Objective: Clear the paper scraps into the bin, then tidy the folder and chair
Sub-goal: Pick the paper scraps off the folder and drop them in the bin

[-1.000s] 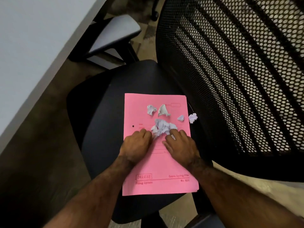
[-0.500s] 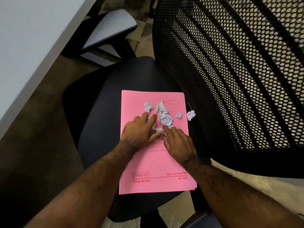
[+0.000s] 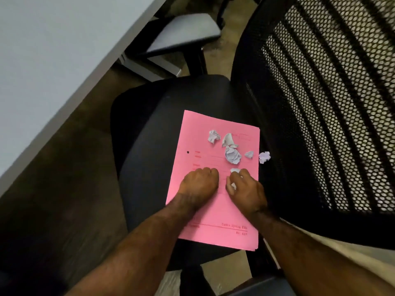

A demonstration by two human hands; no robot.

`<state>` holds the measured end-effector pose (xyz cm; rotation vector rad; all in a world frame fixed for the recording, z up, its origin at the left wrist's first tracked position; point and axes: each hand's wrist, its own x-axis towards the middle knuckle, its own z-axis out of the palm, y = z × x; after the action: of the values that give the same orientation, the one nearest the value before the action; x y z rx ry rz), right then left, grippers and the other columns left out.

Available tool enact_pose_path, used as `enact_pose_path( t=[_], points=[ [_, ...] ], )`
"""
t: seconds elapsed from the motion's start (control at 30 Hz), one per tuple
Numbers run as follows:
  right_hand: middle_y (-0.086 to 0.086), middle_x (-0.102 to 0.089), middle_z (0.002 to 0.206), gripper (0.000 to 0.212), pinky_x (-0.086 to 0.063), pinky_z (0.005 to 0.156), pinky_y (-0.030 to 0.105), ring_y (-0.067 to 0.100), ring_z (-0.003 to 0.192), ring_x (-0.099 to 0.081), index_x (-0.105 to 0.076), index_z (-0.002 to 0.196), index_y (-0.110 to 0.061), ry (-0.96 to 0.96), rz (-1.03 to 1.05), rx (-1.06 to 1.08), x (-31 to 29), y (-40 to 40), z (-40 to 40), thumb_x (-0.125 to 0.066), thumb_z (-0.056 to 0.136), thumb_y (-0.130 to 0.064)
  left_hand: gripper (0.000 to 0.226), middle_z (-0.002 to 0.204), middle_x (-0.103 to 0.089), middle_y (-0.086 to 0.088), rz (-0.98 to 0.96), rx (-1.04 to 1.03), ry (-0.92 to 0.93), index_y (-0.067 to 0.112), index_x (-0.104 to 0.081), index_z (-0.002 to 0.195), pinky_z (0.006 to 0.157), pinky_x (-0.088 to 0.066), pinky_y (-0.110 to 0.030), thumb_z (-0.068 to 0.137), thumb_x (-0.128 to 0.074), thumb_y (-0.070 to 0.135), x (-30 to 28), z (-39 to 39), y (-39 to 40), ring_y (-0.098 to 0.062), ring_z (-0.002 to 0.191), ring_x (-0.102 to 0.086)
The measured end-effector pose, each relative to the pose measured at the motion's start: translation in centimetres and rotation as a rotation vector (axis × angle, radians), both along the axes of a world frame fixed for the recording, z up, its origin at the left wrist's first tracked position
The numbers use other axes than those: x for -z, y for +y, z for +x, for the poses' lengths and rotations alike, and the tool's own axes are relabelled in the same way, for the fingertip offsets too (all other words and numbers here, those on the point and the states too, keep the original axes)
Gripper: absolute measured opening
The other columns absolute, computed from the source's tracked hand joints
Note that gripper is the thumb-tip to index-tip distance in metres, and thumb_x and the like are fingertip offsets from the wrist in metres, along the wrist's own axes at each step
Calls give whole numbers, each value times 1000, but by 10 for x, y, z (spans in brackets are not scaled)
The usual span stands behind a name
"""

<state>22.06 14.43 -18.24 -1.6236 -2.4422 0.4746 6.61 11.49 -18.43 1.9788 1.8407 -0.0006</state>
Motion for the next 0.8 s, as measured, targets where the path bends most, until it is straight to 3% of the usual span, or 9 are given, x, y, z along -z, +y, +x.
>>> enact_pose_path(
  t=[0.07,0.17,0.27,0.37,0.5,0.6,0.7,0.8],
  points=[
    [17,-61,79,11,-50,56,40,33,63,-58,-63,76,-3,83,-50,139,-7,-4,-4,-67,83,-11,11,93,-64,-13,20,-83,-54,11,-49,96,64,-44,-43,97,-40,18,-3,-5,-17,-31,76,-59],
    [13,-60,70,14,-42,56,31,24,61,-51,-62,69,-4,199,-32,313,-21,-9,-24,-65,81,-10,20,82,-65,-10,74,-392,-225,19,-43,79,60,-37,-35,97,-40,28,-16,-16,-44,-27,63,-53],
    [11,-63,69,12,-37,59,25,22,62,-54,-64,69,-4,310,-2,353,-39,-24,-60,-66,80,-9,21,81,-66,-13,157,-586,-315,11,-53,83,61,-46,-37,93,-49,29,-32,-31,-70,-34,68,-62],
    [13,-66,69,12,-44,61,30,27,63,-58,-67,71,-4,373,12,259,-58,-52,-109,-64,80,-12,20,80,-64,-16,217,-745,-342,6,-54,84,61,-42,-38,89,-52,25,-48,-62,-103,-38,70,-61],
    [15,-64,66,17,-37,58,33,30,62,-55,-64,66,-6,412,10,125,-79,-111,-182,-64,79,-16,20,82,-65,-23,258,-949,-291,1,-55,84,65,-44,-45,87,-57,21,-62,-111,-177,-44,76,-61],
    [14,-62,68,19,-32,58,34,28,62,-54,-61,66,-8,372,-24,7,-85,-172,-230,-64,80,-21,17,88,-65,-17,247,-1049,-300,3,-58,88,73,-46,-44,84,-53,19,-63,-150,-255,-37,81,-61],
    [9,-62,70,15,-42,61,31,21,63,-56,-63,67,-10,455,-124,-144,-79,-242,-270,-65,79,-18,17,91,-65,-12,256,-1126,-300,4,-61,87,75,-48,-38,84,-51,18,-61,-179,-336,-29,84,-62],
    [8,-63,71,12,-37,59,17,18,63,-56,-65,69,-9,473,-179,-282,-61,-308,-301,-67,79,-15,19,90,-67,-16,314,-1286,-235,3,-61,91,69,-46,-38,89,-54,21,-50,-199,-409,-31,81,-63]
  ],
)
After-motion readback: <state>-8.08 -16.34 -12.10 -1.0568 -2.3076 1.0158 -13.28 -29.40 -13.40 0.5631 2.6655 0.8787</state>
